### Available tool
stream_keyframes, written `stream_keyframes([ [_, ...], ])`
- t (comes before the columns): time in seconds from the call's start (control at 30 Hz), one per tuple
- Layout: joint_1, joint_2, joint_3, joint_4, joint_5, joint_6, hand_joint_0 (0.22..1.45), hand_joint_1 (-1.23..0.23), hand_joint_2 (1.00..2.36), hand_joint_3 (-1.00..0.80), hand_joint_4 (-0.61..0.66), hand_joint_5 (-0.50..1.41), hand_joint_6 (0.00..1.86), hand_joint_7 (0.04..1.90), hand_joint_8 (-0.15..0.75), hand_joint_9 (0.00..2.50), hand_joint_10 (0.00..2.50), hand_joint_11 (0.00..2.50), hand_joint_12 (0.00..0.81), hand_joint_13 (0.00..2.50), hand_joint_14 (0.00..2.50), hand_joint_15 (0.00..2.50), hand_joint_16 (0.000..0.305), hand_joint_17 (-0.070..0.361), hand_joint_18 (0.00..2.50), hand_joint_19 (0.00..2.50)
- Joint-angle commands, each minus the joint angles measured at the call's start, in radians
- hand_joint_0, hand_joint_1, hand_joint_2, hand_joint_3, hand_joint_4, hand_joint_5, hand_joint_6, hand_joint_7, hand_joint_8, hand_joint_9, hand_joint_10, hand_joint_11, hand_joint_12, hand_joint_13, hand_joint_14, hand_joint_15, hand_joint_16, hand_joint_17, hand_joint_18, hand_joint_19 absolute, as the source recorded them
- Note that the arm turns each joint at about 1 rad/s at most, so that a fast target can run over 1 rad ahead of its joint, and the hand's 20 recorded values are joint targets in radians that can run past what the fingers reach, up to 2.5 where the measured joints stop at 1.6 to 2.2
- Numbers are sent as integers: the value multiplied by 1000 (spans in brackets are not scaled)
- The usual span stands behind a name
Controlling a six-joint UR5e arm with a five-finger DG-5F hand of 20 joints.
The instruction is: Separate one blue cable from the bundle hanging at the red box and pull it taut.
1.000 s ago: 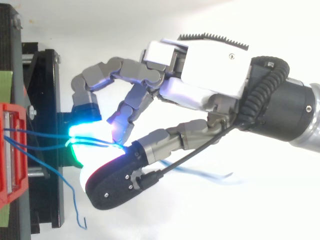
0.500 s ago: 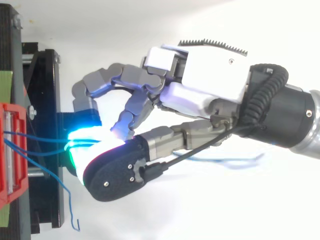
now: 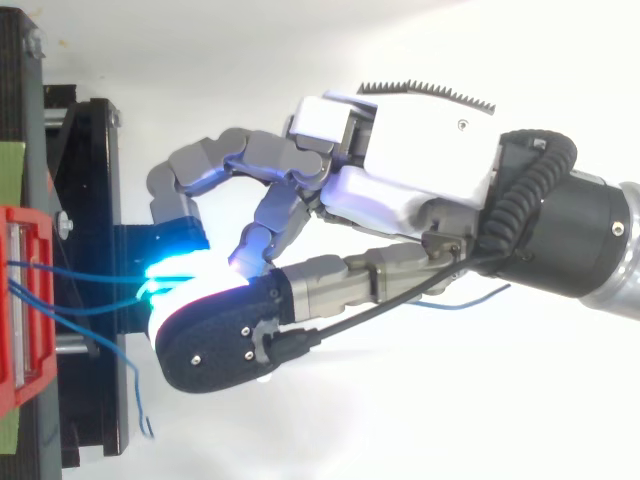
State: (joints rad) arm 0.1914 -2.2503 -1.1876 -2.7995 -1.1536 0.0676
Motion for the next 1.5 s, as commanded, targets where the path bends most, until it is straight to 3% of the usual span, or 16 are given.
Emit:
stream_keyframes([
  [0.0,0,0,-1,0,0,0,620,-789,1024,-114,86,-165,867,1427,338,1237,28,972,395,1127,22,651,49,111,933,702],
  [0.13,0,0,-1,-14,-3,0,714,-861,1000,-500,117,-185,863,1361,314,1141,26,963,374,1051,23,614,48,109,891,649],
  [0.27,0,0,0,-29,-5,3,527,-697,1000,-500,154,-161,849,1349,334,1254,25,956,390,1117,23,619,50,112,948,678],
  [0.43,2,0,-1,-26,-2,0,574,-501,1000,-500,144,-146,835,1371,335,1336,26,953,389,1159,21,628,48,107,975,713],
  [0.5,2,0,-1,-26,-2,0,615,-519,1000,-500,129,-144,835,1390,330,1333,27,957,386,1166,23,639,47,105,974,728],
  [0.67,2,0,-1,-23,-2,0,610,-772,1023,-114,132,-148,844,1526,355,1312,29,1000,404,1171,23,645,49,111,990,713],
  [0.73,2,0,0,-26,-5,1,624,-808,1028,-55,68,-157,864,1515,349,1294,28,1030,398,1161,24,649,49,110,971,712],
  [0.9,2,0,-1,-23,-2,3,694,-871,1025,-138,-24,-184,887,1551,336,1205,28,1030,392,1115,23,629,49,110,957,676],
  [1.03,2,0,-1,-26,-3,3,798,-878,1002,-484,-21,-191,886,1516,317,1167,27,1015,374,1078,22,617,47,107,921,637],
  [1.13,2,0,0,-26,-3,3,817,-880,1000,-500,-16,-186,880,1560,310,1171,27,1004,368,1071,24,603,47,105,928,612],
  [1.3,2,0,-1,-28,-5,5,763,-884,1000,-500,66,-182,880,1544,313,1188,28,988,365,1083,22,602,46,104,951,599],
  [1.47,2,0,-1,-28,-5,8,522,-794,1000,-500,129,-164,876,1393,337,1257,28,985,387,1128,23,617,49,110,991,658],
])
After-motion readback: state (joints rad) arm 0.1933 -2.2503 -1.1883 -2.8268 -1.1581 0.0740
